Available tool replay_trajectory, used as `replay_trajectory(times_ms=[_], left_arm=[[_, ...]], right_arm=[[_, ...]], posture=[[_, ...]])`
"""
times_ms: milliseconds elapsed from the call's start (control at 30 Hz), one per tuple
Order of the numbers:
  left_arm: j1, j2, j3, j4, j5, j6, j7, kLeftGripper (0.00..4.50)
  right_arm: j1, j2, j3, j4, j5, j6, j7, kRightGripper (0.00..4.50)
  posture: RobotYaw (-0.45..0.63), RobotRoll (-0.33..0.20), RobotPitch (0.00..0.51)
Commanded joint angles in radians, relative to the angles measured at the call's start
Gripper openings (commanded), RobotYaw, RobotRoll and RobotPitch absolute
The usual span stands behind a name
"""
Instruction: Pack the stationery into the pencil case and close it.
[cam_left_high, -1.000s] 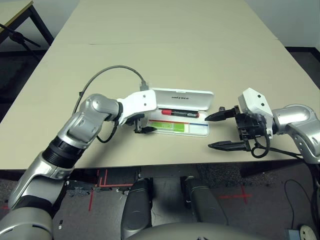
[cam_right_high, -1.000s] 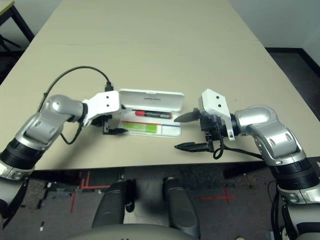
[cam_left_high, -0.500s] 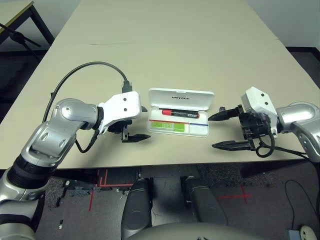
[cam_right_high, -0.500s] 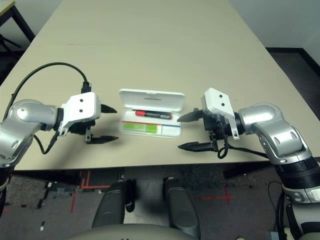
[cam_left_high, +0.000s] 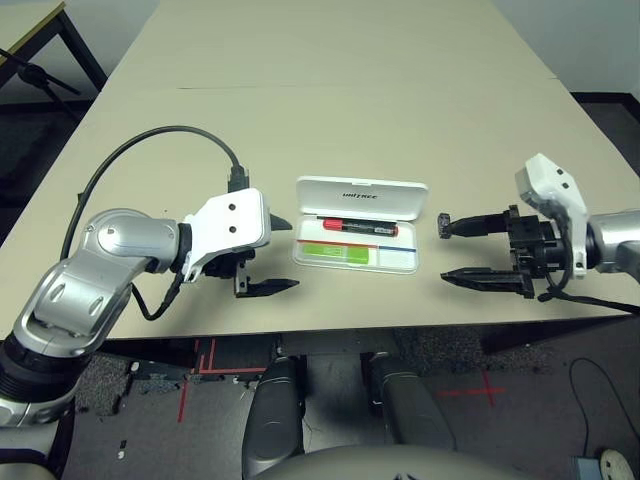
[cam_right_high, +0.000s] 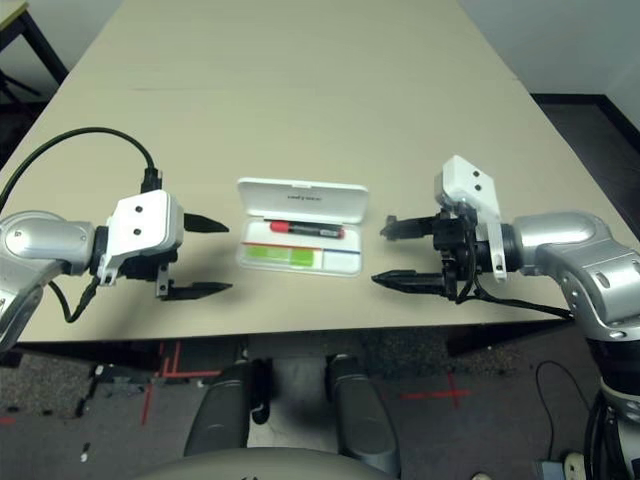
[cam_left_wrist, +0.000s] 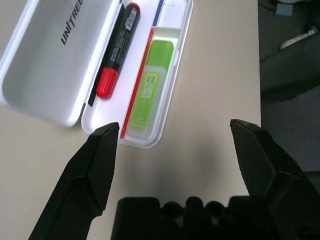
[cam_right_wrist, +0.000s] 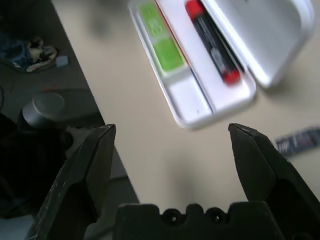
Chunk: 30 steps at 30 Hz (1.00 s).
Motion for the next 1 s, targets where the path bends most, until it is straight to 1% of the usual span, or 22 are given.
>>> replay_trajectory(times_ms=[33,200,300,367,567,700,1000], left_arm=[[0.017,0.023,0.001,0.012,0.000,-0.033,-0.015,4.47],[0.014,0.033,-0.022,0.039,0.017,-0.073,-0.019,4.47],[0.013,0.034,-0.037,0.048,0.025,-0.086,-0.017,4.47],[0.011,0.034,-0.044,0.046,0.026,-0.086,-0.015,4.47],[0.003,0.035,-0.051,0.037,0.026,-0.077,-0.011,4.47],[0.000,0.038,-0.055,0.033,0.025,-0.072,-0.009,4.47],[-0.007,0.043,-0.059,0.009,0.021,-0.046,-0.004,4.47]], right_arm=[[-0.038,-0.009,-0.034,-0.047,0.061,0.191,-0.098,4.50],[-0.099,0.008,-0.036,-0.025,0.030,0.341,-0.256,4.50],[-0.130,0.047,-0.033,0.018,-0.003,0.406,-0.355,4.50],[-0.147,0.085,-0.033,0.041,-0.024,0.436,-0.415,4.50],[-0.205,0.257,-0.064,0.115,-0.097,0.478,-0.586,4.50],[-0.224,0.333,-0.062,0.145,-0.126,0.465,-0.646,4.50],[-0.220,0.399,-0.003,0.164,-0.144,0.413,-0.663,4.50]], posture=[[-0.05,0.000,0.193],[-0.06,0.000,0.193],[-0.06,0.000,0.194],[-0.06,0.000,0.193],[-0.05,0.000,0.193],[-0.04,0.000,0.192],[-0.03,0.000,0.197]])
